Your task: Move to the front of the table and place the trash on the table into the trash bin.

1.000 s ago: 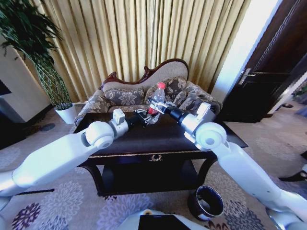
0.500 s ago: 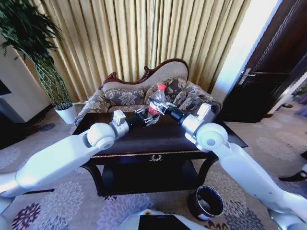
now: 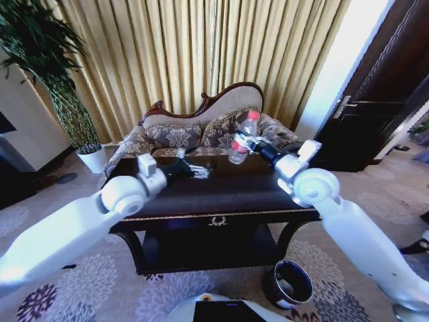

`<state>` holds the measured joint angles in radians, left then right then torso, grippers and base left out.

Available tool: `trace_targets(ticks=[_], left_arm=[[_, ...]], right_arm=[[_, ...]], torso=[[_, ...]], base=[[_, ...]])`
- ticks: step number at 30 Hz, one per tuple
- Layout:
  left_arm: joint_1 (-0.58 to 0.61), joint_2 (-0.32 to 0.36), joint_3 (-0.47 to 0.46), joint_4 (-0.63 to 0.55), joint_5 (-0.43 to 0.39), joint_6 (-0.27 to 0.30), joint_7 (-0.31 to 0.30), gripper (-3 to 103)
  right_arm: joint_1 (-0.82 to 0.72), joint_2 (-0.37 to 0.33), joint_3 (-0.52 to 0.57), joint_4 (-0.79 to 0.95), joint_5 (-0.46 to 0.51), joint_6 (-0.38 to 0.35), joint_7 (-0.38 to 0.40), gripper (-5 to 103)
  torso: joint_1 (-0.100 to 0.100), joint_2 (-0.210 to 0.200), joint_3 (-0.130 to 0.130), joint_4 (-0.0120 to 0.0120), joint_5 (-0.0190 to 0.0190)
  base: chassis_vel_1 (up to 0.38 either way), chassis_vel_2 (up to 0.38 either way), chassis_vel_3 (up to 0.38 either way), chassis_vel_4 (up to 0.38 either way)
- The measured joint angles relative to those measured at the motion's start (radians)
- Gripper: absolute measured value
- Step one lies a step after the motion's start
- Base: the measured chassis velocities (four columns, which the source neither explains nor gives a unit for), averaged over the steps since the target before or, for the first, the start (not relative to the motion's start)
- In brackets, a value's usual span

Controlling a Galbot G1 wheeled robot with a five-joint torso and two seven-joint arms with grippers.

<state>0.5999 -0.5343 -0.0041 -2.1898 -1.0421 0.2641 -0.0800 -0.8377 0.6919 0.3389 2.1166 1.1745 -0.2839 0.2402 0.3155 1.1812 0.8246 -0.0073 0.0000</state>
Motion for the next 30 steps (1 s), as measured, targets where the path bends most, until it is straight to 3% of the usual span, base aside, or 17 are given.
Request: trace_targets(ticks=[3, 4, 6, 7, 10, 11, 14, 15, 20, 30], left_arm=[[0.044, 0.004, -0.048, 0.002, 0.001, 0.000, -0.007, 100], [0.136, 0.008, -0.145, 0.014, 0.020, -0.005, -0.019, 100], [0.231, 0.001, -0.265, 0.031, 0.037, -0.012, -0.045, 100], [0.231, 0.001, -0.265, 0.031, 0.037, -0.012, -0.045, 100], [0.363, -0.035, -0.451, 0.071, 0.071, -0.008, -0.094, 100], [0.363, -0.035, -0.451, 0.071, 0.071, -0.008, -0.094, 100], [0.507, -0.085, -0.623, 0.100, 0.103, 0.008, -0.106, 100], [0.606, -0.151, -0.776, 0.090, 0.101, 0.049, -0.115, 100], [0.730, -0.230, -0.907, 0.033, 0.096, 0.069, -0.097, 100], [0.873, -0.303, -1.011, -0.050, 0.111, 0.090, -0.076, 100]], right_arm=[[-0.023, -0.009, 0.012, 0.000, -0.048, -0.001, 0.013, 27], [-0.078, -0.027, 0.033, -0.002, -0.173, -0.011, 0.039, 27], [-0.146, -0.038, 0.058, 0.003, -0.280, -0.016, 0.066, 27], [-0.146, -0.038, 0.058, 0.003, -0.280, -0.016, 0.066, 27], [-0.258, -0.028, 0.103, 0.038, -0.308, -0.032, 0.156, 27], [-0.258, -0.028, 0.103, 0.038, -0.308, -0.032, 0.156, 27], [-0.339, -0.008, 0.161, 0.087, -0.286, -0.078, 0.223, 27], [-0.414, 0.014, 0.233, 0.138, -0.266, -0.095, 0.238, 27], [-0.509, 0.051, 0.331, 0.196, -0.259, -0.098, 0.235, 27], [-0.641, 0.122, 0.409, 0.289, -0.266, -0.098, 0.217, 27]], torso=[[0.000, 0.000, 0.000, 0.0000, -0.0001], [0.000, 0.000, 0.000, 0.0000, 0.0000], [0.000, 0.000, 0.000, 0.0000, -0.0002], [0.000, 0.000, 0.000, 0.0000, -0.0002], [0.000, 0.000, 0.000, -0.0004, -0.0001], [0.000, 0.000, 0.000, -0.0004, -0.0001], [0.000, 0.000, 0.000, 0.0001, -0.0004], [0.000, 0.000, 0.000, 0.0000, -0.0003], [0.000, 0.000, 0.000, -0.0003, -0.0001], [0.000, 0.000, 0.000, -0.0002, 0.0000]], base=[[0.000, 0.000, 0.000, 0.000], [0.000, 0.000, 0.000, 0.000], [0.000, 0.000, 0.000, 0.000], [0.000, 0.000, 0.000, 0.000], [0.000, 0.000, 0.000, 0.000], [0.000, 0.000, 0.000, 0.000], [0.000, 0.000, 0.000, 0.000], [0.000, 0.000, 0.000, 0.000], [0.000, 0.000, 0.000, 0.000], [0.000, 0.000, 0.000, 0.000]])
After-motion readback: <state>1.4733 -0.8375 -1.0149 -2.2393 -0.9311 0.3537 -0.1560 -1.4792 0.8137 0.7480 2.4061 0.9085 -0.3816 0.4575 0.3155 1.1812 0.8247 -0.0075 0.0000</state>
